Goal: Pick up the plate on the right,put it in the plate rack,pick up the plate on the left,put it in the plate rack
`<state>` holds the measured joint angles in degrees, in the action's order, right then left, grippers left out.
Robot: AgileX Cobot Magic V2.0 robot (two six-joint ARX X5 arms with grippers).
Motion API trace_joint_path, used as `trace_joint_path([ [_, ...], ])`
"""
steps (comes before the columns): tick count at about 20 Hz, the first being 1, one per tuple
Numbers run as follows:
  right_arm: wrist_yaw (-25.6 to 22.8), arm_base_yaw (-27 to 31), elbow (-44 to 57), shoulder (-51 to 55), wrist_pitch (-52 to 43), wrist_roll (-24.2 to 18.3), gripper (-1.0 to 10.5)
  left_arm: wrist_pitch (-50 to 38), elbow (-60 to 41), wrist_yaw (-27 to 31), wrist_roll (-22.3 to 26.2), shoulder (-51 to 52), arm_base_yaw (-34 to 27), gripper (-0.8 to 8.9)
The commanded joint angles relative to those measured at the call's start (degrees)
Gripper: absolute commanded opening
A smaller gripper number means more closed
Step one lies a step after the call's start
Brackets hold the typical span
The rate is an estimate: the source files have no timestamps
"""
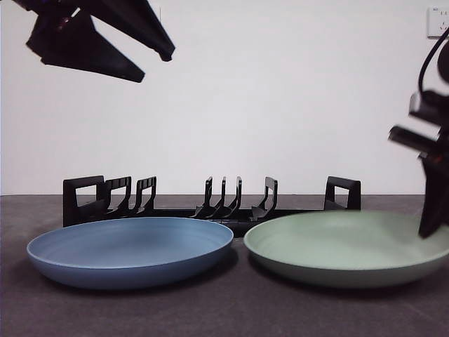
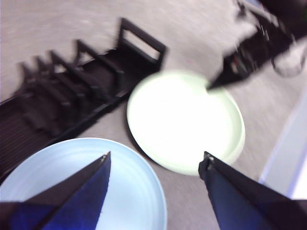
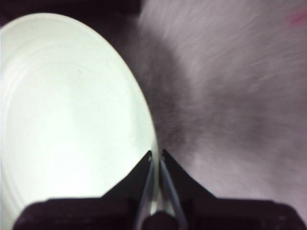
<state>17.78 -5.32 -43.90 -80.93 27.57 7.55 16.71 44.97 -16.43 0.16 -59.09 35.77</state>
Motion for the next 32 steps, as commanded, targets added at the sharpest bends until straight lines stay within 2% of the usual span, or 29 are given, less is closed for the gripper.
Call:
trace_joint_path([
  [1,0.3,0.0,-0.3,3.9,2.4,1.8,-0.1,1.0,0.2,0.3,7.2,0.0,3.0,3.16],
  [4,0.3,-0.1,-3.6,7.1,8.1,1.9,-0.1,2.1,0.2,6.7,13.9,0.0,9.8,3.15],
  [10,0.4,-5.8,-10.6,7.3,15.5,1.8,-0.1,2.4,0.2,25.8,36.4,-0.2,25.3,3.15],
  [12,1.8,-8.2,-11.8,7.3,16.3,2.0,-0.1,2.8,0.2,30.0,40.4,-0.5,28.3,3.15],
  [21,6.4,-12.0,-14.6,7.3,18.9,2.7,-0.1,8.7,0.2,29.9,43.1,-5.1,29.4,3.14],
  [26,6.3,-13.4,-14.7,7.3,19.6,2.7,-0.1,8.6,0.2,29.9,45.1,-7.6,29.4,2.98],
  [32,6.3,-13.9,-14.7,7.3,19.7,2.7,-0.1,8.5,0.2,29.4,45.1,-8.7,29.5,-0.15],
])
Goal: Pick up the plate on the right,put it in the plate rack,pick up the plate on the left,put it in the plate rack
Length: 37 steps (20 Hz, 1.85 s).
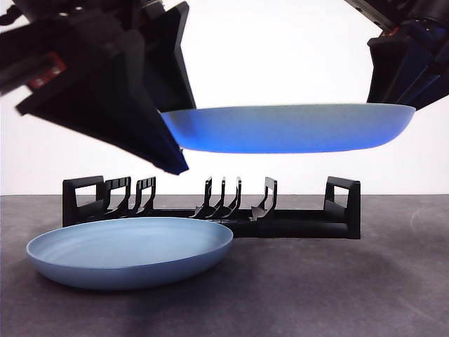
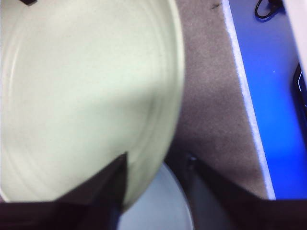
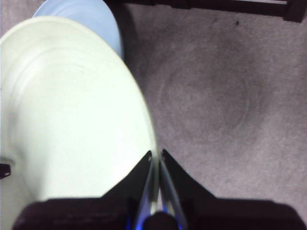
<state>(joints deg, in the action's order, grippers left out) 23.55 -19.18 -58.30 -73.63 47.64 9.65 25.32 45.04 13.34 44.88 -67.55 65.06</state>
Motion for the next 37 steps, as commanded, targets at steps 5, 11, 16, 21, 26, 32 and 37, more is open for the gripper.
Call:
trace_joint_path([
  [5,0.6,-0.1,-0.3,0.0,-0.4,0.5,-0.1,0.3,0.1,-0.4,0.4,-0.2,0.2,-0.09],
  [11,0.8,-0.1,-0.3,0.0,-0.4,0.3,-0.1,0.6,0.1,-3.1,0.4,-0.3,0.2,-0.09],
  [16,2.0,0.0,-0.3,0.2,-0.7,-1.0,0.2,0.7,0.1,-3.1,0.1,-0.3,0.2,-0.09],
  [21,2.0,0.0,-0.3,1.0,-2.5,-2.1,3.3,0.9,0.1,-3.0,-2.5,-0.3,0.2,-0.09],
  [26,2.0,0.0,-0.4,4.0,-7.5,-1.6,3.3,-0.3,0.1,-2.8,-9.1,-0.2,0.1,-0.09],
  [32,-4.0,0.5,-0.4,12.3,-21.7,1.4,3.3,-7.9,0.2,-2.8,-19.6,-0.1,-3.0,-0.09],
  [37,-12.8,1.9,-0.4,16.8,-24.9,1.4,3.1,-16.9,0.4,-3.3,-30.3,2.0,-11.3,-0.09],
])
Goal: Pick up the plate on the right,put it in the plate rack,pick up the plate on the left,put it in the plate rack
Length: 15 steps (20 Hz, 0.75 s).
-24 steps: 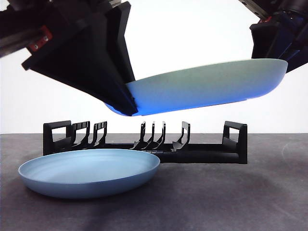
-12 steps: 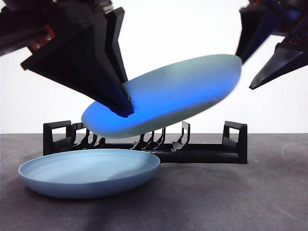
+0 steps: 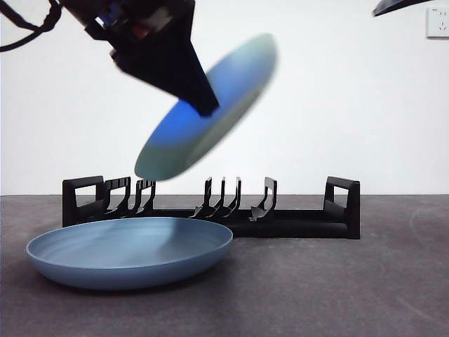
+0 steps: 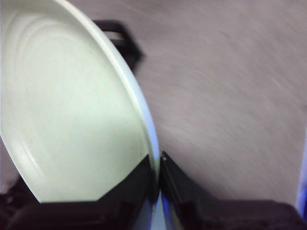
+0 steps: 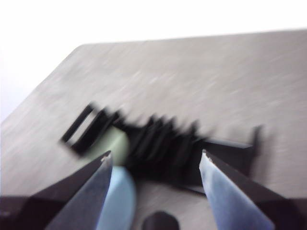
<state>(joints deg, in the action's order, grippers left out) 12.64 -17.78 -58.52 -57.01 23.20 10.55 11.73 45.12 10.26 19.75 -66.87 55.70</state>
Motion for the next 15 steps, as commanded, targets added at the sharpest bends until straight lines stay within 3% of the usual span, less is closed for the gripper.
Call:
trace_joint_path([
  [1,-2.9,0.9,-0.2,0.3,-0.3,0.5,3.1,-5.4,0.3,-0.7,-7.0,2.4,-4.0,-0.09],
  [10,-4.0,1.7,-0.2,0.3,-0.2,0.5,3.1,-17.9,0.3,-24.5,-21.4,4.7,-23.3,-0.09],
  [15,-4.0,1.7,-0.2,0.3,0.2,0.6,3.1,-20.3,0.3,-30.7,-24.9,4.1,-32.5,-0.09],
])
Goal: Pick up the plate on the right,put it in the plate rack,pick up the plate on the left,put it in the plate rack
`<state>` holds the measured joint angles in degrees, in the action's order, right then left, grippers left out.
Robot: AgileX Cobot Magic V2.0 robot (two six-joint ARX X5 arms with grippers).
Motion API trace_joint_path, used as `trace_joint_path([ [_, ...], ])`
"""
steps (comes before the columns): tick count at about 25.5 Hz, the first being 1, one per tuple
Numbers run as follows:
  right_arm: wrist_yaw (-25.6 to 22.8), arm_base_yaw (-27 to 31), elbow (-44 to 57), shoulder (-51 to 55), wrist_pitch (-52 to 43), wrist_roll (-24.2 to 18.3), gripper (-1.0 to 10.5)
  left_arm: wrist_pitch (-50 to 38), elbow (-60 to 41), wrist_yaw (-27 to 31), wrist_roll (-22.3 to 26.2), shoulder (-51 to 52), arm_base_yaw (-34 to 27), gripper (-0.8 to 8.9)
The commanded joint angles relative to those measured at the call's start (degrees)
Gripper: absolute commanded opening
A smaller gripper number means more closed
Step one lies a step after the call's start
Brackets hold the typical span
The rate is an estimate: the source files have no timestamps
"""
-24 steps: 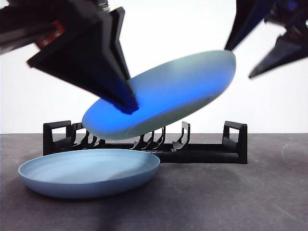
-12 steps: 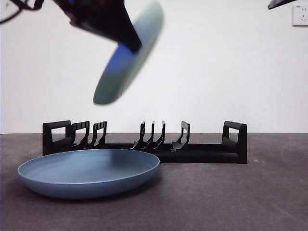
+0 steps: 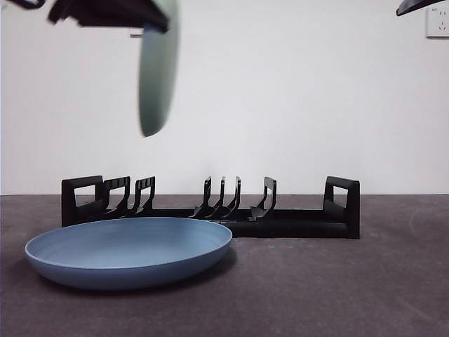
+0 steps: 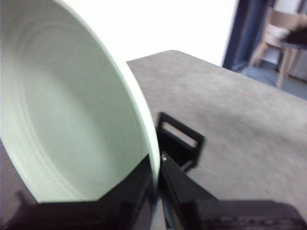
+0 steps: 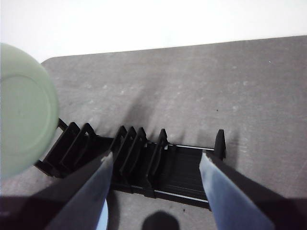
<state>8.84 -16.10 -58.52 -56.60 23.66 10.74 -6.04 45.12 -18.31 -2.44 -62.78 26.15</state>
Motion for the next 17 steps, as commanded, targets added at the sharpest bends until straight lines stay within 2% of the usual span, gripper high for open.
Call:
trace_joint_path([
  [1,-0.2,0.0,-0.2,-0.1,-0.2,0.4,3.1,-3.3,0.3,-3.5,-3.3,0.0,-4.6,-0.09],
  [5,-0.2,0.0,-0.2,-0.2,-0.1,0.4,3.1,-6.5,0.3,-9.4,-6.7,-0.5,-9.8,-0.09],
  [12,-0.2,0.0,-0.2,-0.4,0.0,1.4,3.1,-7.2,3.7,-17.9,-6.9,-6.2,-13.2,-0.09],
  [17,-0.2,0.0,-0.2,-0.4,0.4,1.4,3.1,-0.9,9.6,-17.0,-3.1,-11.8,-14.8,-0.09],
])
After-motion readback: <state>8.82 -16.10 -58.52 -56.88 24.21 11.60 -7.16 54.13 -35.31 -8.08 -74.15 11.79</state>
